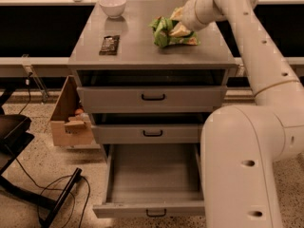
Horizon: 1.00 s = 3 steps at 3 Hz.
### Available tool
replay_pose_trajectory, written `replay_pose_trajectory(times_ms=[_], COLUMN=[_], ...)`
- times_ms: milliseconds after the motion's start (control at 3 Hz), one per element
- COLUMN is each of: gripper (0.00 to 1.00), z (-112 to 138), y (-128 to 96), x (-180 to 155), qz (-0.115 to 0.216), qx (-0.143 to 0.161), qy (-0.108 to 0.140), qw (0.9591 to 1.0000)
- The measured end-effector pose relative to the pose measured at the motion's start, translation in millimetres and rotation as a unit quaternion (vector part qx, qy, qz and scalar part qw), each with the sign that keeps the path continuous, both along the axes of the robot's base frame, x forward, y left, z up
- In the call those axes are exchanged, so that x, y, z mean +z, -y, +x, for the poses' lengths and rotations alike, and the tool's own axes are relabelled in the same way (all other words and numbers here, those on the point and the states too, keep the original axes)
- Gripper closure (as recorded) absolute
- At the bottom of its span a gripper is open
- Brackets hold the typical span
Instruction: Pick green rice chip bag from bottom drawer and place on counter
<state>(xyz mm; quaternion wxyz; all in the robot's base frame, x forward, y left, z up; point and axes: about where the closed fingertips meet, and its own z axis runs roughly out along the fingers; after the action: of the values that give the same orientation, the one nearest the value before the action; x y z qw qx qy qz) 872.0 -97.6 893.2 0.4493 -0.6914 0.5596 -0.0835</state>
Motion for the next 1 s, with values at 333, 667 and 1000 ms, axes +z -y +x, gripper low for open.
replay_pose_trajectory(times_ms=[333, 667, 1000], gripper=[0.67, 0.43, 0.12], z=[5.3, 5.3, 5.3], y=[0.0, -0.1, -0.1], x=[-8.2, -8.2, -8.2], qz=[0.009, 0.009, 0.009], qx=[0.003, 0.003, 0.003], qy=[-0.002, -0.002, -0.002], qw=[1.0, 1.0, 1.0])
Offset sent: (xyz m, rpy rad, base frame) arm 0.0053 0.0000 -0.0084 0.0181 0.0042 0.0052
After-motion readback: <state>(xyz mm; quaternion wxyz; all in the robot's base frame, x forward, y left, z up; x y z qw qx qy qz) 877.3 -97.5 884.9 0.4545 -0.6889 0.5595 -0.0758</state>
